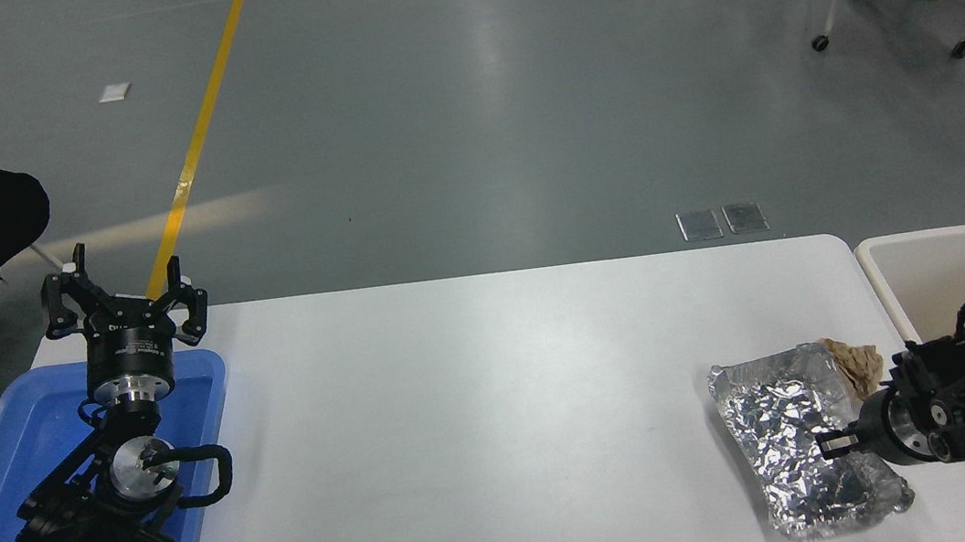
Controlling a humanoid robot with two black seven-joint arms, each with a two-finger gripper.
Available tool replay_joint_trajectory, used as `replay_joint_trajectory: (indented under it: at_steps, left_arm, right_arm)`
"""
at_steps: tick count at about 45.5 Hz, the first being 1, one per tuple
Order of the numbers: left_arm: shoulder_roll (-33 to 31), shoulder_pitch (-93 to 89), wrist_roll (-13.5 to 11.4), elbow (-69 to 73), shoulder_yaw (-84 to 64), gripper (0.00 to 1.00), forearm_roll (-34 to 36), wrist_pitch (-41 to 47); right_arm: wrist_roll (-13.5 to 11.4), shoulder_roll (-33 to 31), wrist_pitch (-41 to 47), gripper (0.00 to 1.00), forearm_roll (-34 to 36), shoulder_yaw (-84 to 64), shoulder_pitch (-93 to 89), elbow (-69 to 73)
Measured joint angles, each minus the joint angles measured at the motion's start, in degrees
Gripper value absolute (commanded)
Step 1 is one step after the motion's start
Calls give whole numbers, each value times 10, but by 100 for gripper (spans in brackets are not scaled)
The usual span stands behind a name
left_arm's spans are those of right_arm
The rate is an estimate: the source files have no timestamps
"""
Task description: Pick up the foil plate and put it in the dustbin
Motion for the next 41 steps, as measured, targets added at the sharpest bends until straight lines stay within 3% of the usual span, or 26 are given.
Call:
replay_joint_trajectory:
  at_steps: [10,20,31,41]
  left_arm:
    - [0,0,0,0,0,99,0,0]
    - [0,1,0,0,0,99,0,0]
    - [0,1,0,0,0,99,0,0]
    - [0,1,0,0,0,99,-1,1]
  right_arm:
    - [4,-81,53,0,1,-76,196,146]
    - [23,-117,175,0,44,-150,426,210]
    - [39,-110,337,0,117,-179,635,233]
    - [52,-81,408,0,174,-198,777,240]
